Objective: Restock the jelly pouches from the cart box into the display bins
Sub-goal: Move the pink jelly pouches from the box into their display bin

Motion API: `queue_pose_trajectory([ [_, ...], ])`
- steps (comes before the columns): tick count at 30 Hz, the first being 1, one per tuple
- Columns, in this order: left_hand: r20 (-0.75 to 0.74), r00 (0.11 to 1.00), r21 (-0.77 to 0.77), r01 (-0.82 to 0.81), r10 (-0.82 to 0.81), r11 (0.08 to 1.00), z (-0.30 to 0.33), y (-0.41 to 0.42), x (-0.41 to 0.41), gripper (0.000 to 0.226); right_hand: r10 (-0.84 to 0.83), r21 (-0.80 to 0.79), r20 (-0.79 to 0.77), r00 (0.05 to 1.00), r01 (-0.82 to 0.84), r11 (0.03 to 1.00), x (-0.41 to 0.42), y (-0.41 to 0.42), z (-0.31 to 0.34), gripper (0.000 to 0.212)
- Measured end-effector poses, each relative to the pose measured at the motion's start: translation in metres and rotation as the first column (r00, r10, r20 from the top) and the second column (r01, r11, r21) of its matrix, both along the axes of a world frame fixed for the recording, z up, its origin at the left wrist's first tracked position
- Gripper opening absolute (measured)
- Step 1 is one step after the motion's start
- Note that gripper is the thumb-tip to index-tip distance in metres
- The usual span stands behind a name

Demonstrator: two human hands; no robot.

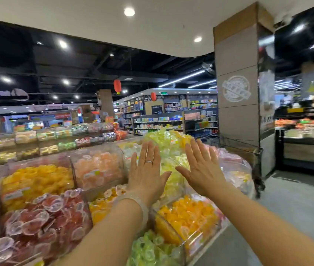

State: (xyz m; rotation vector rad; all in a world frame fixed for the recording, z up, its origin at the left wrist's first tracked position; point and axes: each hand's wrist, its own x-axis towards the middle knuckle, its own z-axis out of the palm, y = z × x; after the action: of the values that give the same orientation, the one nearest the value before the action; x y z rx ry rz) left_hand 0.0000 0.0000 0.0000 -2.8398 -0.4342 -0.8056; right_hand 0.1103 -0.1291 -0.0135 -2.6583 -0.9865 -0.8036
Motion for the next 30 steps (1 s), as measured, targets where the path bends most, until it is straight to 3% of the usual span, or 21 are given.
queue_pose_trajectory([
  [3,-0.031,0.996,-0.022,0.078,-0.079,0.997,-0.025,-0.058,0.077,0.076,-0.118,0.002,0.01,0.993,0.118,0.993,0.063,-0.069,-0.022,0.107],
  [6,-0.088,0.986,-0.072,0.135,-0.141,0.988,-0.055,-0.121,0.158,0.075,-0.208,-0.053,-0.035,0.978,0.206,0.977,0.124,-0.142,-0.039,0.113],
  [9,-0.101,0.975,-0.09,0.19,-0.199,0.978,-0.072,-0.177,0.234,0.076,-0.285,-0.102,-0.082,0.955,0.277,0.956,0.179,-0.2,-0.044,0.082],
  [13,-0.112,0.949,-0.121,0.282,-0.295,0.952,-0.076,-0.236,0.321,0.077,-0.334,-0.119,-0.109,0.936,0.322,0.939,0.246,-0.258,-0.053,0.076],
  [18,-0.154,0.915,-0.177,0.347,-0.374,0.921,-0.107,-0.28,0.424,0.077,-0.389,-0.11,-0.186,0.902,0.374,0.921,0.335,-0.306,-0.089,0.075],
  [22,-0.201,0.893,-0.156,0.376,-0.402,0.913,-0.138,-0.307,0.518,0.076,-0.443,-0.152,-0.195,0.875,0.419,0.895,0.424,-0.332,-0.117,0.087],
  [25,-0.186,0.887,-0.144,0.401,-0.423,0.905,-0.143,-0.319,0.591,0.077,-0.453,-0.16,-0.214,0.865,0.427,0.89,0.5,-0.342,-0.124,0.074],
  [30,-0.219,0.883,-0.114,0.4,-0.415,0.91,-0.138,-0.33,0.723,0.076,-0.434,-0.156,-0.284,0.855,0.405,0.901,0.625,-0.351,-0.12,0.073],
])
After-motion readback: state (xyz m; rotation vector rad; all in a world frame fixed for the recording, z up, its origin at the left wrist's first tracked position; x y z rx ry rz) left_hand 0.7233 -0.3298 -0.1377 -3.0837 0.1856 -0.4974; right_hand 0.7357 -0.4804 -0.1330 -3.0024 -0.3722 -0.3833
